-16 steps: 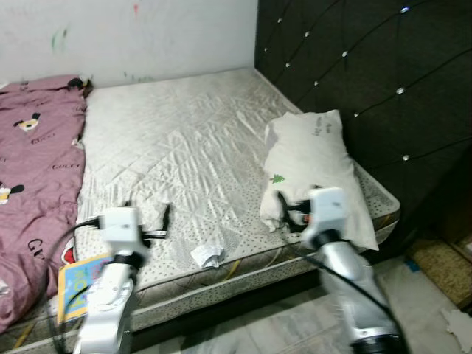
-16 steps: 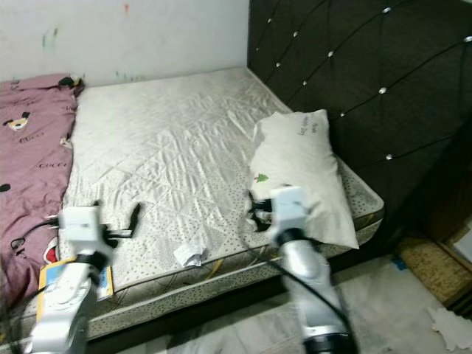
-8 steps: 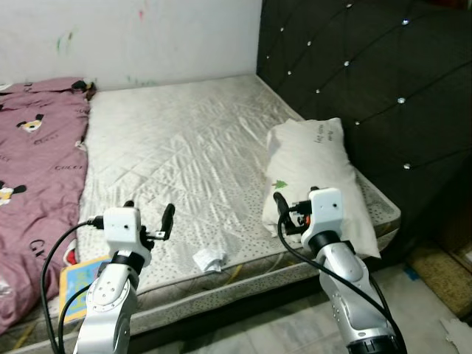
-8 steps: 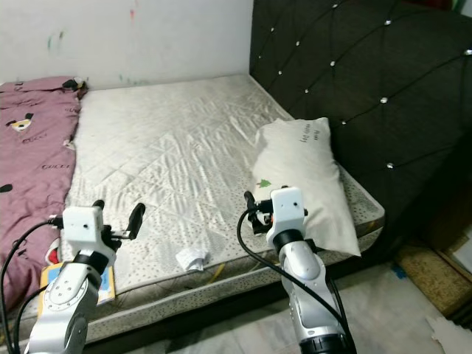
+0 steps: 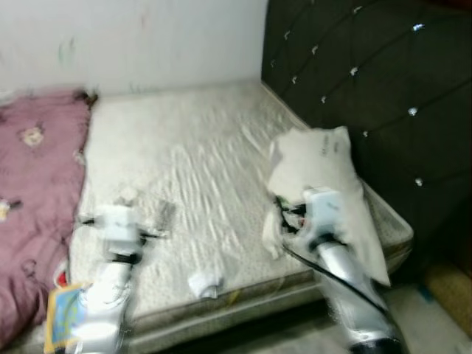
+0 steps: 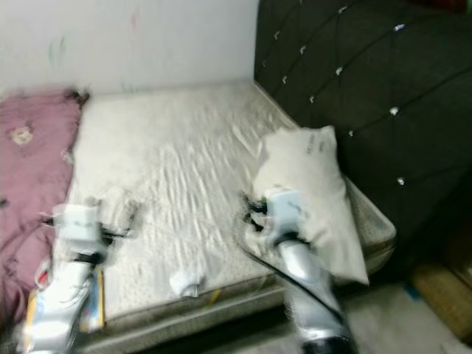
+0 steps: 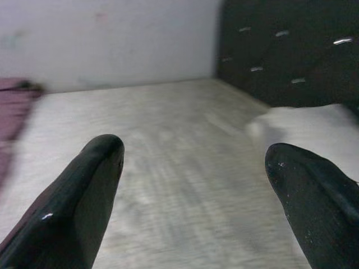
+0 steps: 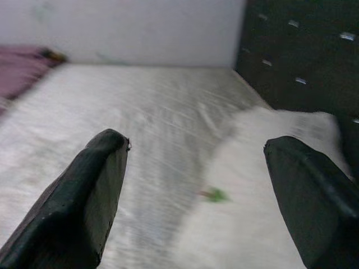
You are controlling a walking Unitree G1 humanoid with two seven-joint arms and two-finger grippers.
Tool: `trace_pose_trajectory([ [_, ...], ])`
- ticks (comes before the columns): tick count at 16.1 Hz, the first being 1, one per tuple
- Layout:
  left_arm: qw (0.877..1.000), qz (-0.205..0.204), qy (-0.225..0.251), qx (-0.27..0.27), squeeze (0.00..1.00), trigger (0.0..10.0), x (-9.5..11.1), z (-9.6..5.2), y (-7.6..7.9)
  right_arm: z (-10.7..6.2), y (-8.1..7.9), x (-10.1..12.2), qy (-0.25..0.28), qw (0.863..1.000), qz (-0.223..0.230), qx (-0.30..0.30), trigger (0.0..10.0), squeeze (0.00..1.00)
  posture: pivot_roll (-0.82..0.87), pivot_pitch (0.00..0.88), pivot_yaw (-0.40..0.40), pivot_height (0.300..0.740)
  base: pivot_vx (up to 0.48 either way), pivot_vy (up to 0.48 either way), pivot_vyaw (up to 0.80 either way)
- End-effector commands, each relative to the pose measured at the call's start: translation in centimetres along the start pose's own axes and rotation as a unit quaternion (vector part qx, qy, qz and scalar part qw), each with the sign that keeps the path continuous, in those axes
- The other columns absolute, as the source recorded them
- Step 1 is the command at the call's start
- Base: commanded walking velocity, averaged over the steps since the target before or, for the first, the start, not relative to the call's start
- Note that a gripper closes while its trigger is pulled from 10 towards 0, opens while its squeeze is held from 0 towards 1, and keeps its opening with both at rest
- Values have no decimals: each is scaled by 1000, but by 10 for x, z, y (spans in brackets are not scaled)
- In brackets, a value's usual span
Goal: Clean up the room
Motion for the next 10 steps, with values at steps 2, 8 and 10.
trace_pose_trajectory([
  [2, 999, 16, 4, 38, 0, 10000, 6, -1, -20, 6, -8, 13, 19, 1000, 10, 6, 10000, 0, 37, 0, -43, 740, 0, 0, 0],
  [8, 999, 5, -1, 47, 0, 10000, 0, 1, -22, 7, -8, 10, 21, 1000, -3, 6, 10000, 0, 42, 0, -46, 740, 0, 0, 267],
  [10, 999, -3, -1, 50, 0, 10000, 0, 2, -23, 10, -10, 6, 15, 1000, 0, 6, 10000, 0, 37, 0, -33, 740, 0, 0, 800],
])
Point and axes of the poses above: a point about 5 cm out from each wrist's last joint towards the gripper, its own z axis pointing out of the wrist towards the gripper, its own x axis along the axis of the wrist's last joint, y = z × x, the point moved 5 cm from there along z, pointing out of the wrist towards the gripper, and after that the axes turned 14 degrees about -z, right-handed, at the moved point
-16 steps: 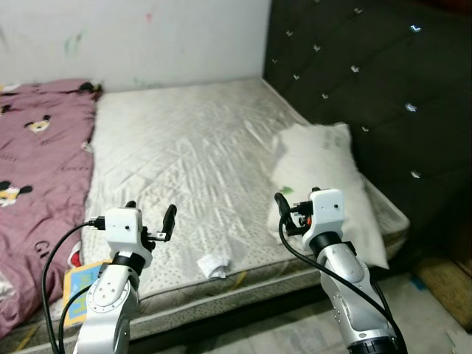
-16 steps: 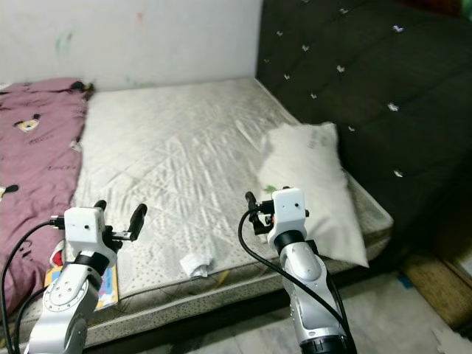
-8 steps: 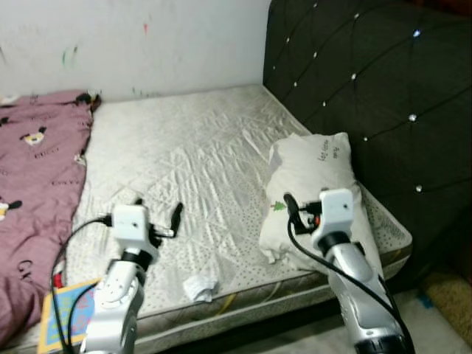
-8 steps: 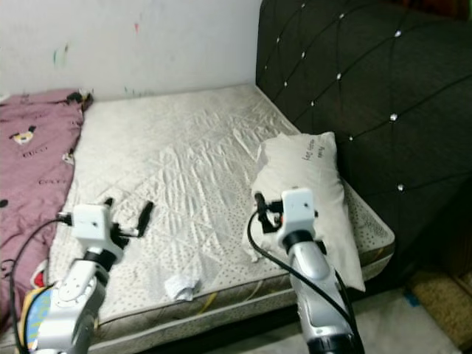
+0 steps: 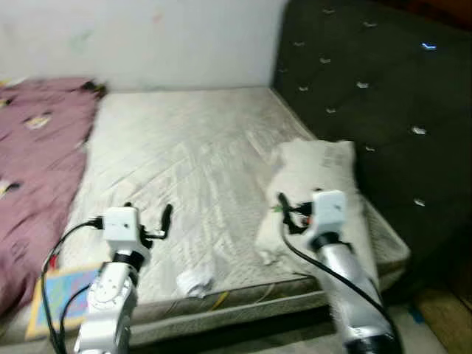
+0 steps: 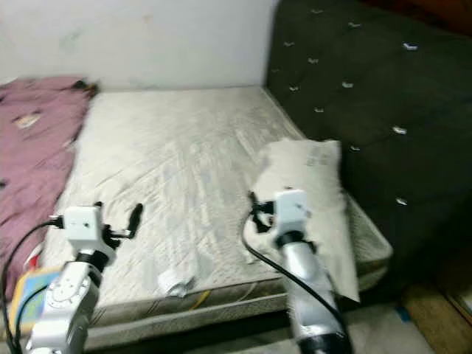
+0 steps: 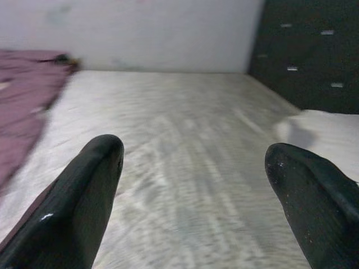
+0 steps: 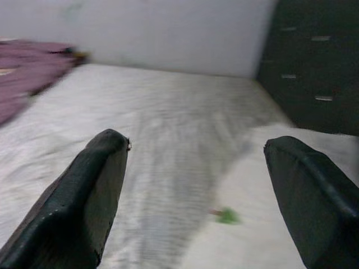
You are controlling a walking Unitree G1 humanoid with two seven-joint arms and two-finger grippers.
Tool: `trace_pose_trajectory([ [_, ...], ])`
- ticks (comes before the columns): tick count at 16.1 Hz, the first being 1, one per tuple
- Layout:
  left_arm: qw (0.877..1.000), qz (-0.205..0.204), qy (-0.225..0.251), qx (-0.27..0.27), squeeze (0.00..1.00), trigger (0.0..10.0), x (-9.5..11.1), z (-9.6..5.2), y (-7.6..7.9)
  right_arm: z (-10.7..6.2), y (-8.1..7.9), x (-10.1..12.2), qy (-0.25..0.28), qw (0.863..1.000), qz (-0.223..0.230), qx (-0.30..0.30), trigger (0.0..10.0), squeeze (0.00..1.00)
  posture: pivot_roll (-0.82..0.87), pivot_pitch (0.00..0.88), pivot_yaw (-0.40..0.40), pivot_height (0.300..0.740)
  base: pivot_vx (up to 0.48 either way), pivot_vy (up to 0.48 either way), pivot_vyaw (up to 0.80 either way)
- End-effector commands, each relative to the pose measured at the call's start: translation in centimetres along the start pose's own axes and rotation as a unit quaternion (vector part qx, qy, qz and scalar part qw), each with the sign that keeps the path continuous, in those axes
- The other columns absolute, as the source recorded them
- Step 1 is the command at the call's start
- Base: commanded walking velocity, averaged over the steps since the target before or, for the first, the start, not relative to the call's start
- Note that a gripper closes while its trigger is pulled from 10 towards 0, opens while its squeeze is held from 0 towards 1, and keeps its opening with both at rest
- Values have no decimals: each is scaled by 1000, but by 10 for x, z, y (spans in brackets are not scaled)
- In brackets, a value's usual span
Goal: Clean up the room
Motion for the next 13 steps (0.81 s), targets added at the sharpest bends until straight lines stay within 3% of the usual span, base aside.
trace_pose_trajectory([
  [1, 1000, -5, 0, 3, 0, 10000, 1, 3, -2, 6, -2, 2, 3, 1000, 2, 3, 10000, 0, 26, 0, -10, 740, 0, 0, 800],
  [4, 1000, -4, -8, -2, 0, 10000, 0, 5, 0, 13, -13, 12, 22, 1000, 4, 15, 10000, 0, 23, 0, -11, 740, 0, 0, 800],
  [6, 1000, -4, -5, -5, 0, 10000, 1, 7, 2, 14, -17, 17, 35, 999, 3, 11, 10000, 0, 34, 0, -27, 740, 0, 0, 0],
  [13, 1000, -16, -6, 0, 0, 10000, -1, 6, 1, 15, 0, 11, 14, 999, 3, -41, 10000, 0, 37, 0, -44, 740, 0, 0, 0],
])
Point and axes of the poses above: a point about 5 cm out from each wrist's last joint towards the gripper, its own z axis pointing out of the wrist towards the gripper, its own x axis along the axis of the wrist's last joint, y = z × x, the point moved 5 cm from there along z, pointing out of the wrist towards the gripper, and after that the axes turned 14 degrees about -z, right-handed, at the moved point
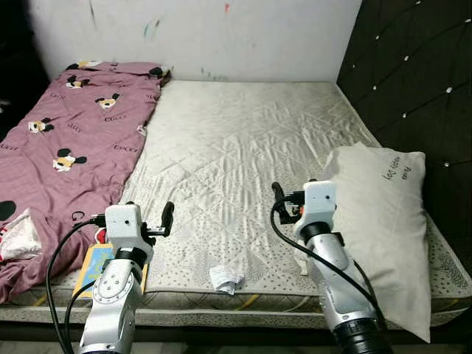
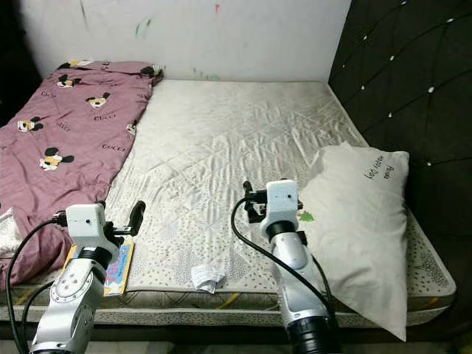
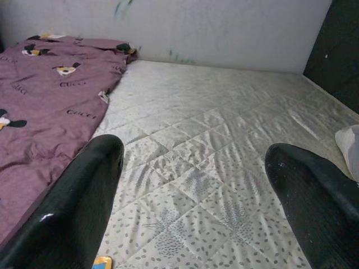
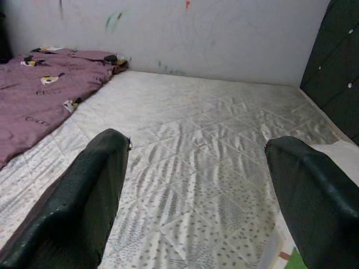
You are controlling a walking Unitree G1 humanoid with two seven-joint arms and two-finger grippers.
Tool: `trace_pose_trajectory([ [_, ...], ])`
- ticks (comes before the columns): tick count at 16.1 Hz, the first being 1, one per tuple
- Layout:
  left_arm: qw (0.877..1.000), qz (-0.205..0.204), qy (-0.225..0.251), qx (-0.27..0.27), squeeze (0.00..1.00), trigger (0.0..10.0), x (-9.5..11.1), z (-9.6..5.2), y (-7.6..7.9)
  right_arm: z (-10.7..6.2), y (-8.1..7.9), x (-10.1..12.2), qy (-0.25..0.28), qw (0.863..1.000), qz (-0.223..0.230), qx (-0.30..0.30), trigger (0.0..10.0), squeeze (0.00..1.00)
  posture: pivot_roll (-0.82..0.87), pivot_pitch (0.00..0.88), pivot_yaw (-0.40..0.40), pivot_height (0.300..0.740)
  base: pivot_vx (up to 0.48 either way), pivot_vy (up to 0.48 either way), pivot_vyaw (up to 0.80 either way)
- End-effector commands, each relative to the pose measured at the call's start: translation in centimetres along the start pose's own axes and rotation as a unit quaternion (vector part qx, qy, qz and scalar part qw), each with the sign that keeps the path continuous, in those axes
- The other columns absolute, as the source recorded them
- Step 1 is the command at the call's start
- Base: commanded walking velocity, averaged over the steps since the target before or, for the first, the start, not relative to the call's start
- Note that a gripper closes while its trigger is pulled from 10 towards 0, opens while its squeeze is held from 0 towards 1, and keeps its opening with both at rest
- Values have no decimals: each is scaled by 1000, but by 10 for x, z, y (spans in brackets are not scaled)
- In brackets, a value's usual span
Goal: Clean up the room
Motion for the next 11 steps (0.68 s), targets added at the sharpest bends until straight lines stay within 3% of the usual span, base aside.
trace_pose_trajectory([
  [1, 1000, -1, -6, -1, 0, 10000, -1, 1, -1, 1, 3, 0, -5, 1000, 1, -6, 10000, 0, 37, 0, -44, 740, 0, 0, 0],
  [11, 1000, -2, -8, -1, 0, 10000, -1, 1, -1, 1, 3, -1, -10, 1000, -3, -5, 10000, 0, 36, 0, -43, 740, 0, 0, 0],
])
Point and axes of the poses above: a point about 5 cm out from each wrist's last joint towards the gripper, its own z axis pointing out of the wrist towards the gripper, its own x axis along the axis of the wrist's last joint, y = z × x, the point moved 5 cm from there along z, pointing out of the wrist towards the gripper, and after that the axes turned 14 degrees about -z, right-handed, at the moved point
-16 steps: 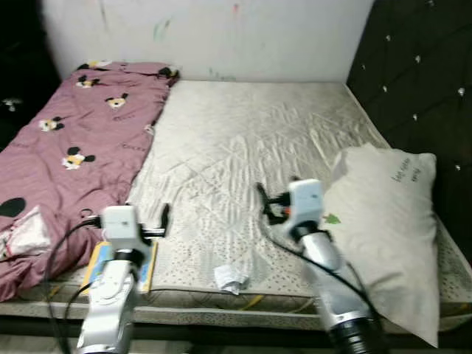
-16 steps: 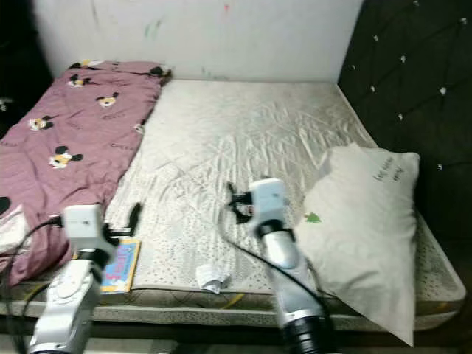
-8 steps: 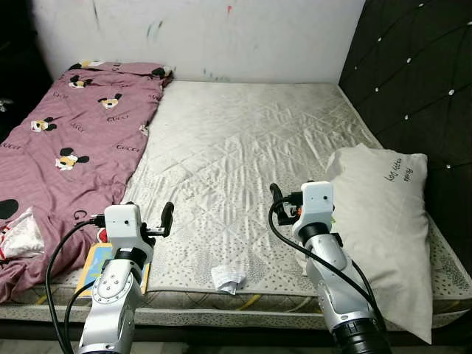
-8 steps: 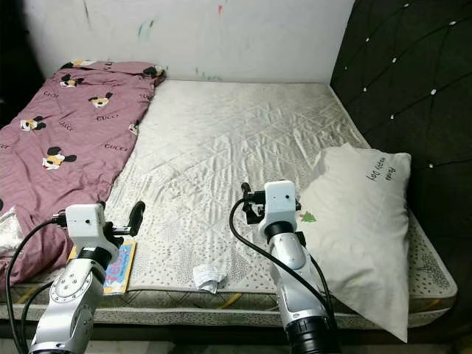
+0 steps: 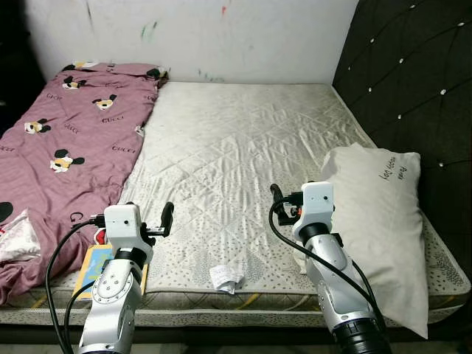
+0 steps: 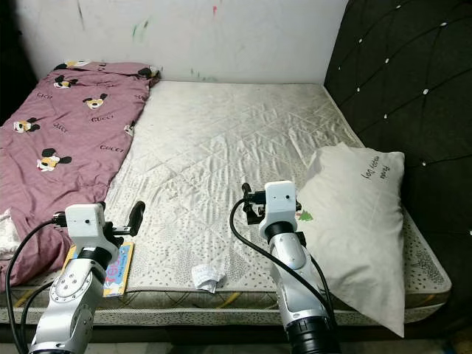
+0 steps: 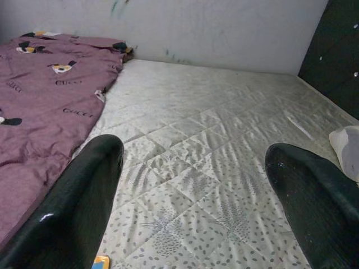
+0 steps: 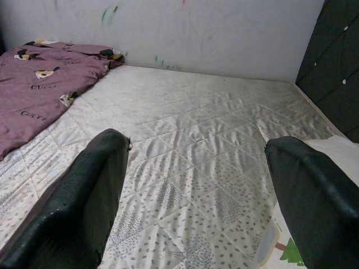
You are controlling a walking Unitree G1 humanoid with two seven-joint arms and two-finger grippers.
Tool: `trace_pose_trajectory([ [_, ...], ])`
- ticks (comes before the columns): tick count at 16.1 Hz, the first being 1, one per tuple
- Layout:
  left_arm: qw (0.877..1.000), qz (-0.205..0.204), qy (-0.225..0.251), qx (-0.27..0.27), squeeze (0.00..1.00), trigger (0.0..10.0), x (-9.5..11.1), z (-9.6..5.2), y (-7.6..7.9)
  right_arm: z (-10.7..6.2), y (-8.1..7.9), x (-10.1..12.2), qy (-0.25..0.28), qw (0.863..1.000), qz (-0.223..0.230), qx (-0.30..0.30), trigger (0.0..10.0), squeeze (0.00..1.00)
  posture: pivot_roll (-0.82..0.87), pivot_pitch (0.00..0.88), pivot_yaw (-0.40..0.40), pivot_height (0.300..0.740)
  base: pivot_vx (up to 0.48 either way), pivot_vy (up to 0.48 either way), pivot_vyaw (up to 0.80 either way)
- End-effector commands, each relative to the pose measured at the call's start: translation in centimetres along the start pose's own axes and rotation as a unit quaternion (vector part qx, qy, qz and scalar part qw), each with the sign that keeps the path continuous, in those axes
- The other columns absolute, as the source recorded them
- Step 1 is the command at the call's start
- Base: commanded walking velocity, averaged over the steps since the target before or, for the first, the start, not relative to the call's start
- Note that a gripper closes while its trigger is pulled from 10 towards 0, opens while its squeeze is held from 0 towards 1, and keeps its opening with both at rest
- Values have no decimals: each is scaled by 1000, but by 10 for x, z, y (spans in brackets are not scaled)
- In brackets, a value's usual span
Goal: Clean up the room
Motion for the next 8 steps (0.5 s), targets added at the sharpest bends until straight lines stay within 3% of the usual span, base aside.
trace_pose_trajectory([
  [1, 1000, 3, -6, -2, 0, 10000, -1, 1, -1, 1, 3, 2, 1, 1000, -2, -6, 10000, 0, 36, 0, -43, 740, 0, 0, 0],
  [8, 1000, 3, -6, -2, 0, 10000, -1, 1, -1, 1, 3, 2, 1, 1000, -2, -6, 10000, 0, 36, 0, -43, 740, 0, 0, 0],
])
Point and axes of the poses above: a point about 5 cm out from each wrist's last joint towards the gripper, its own z axis pointing out of the wrist towards the gripper, its own x axis along the axis of the wrist's last joint, y = z × x, the point moved 5 cm from there along z, pointing out of the wrist towards the gripper, and after that the axes turned 14 degrees about -z, right-handed, at the moved point
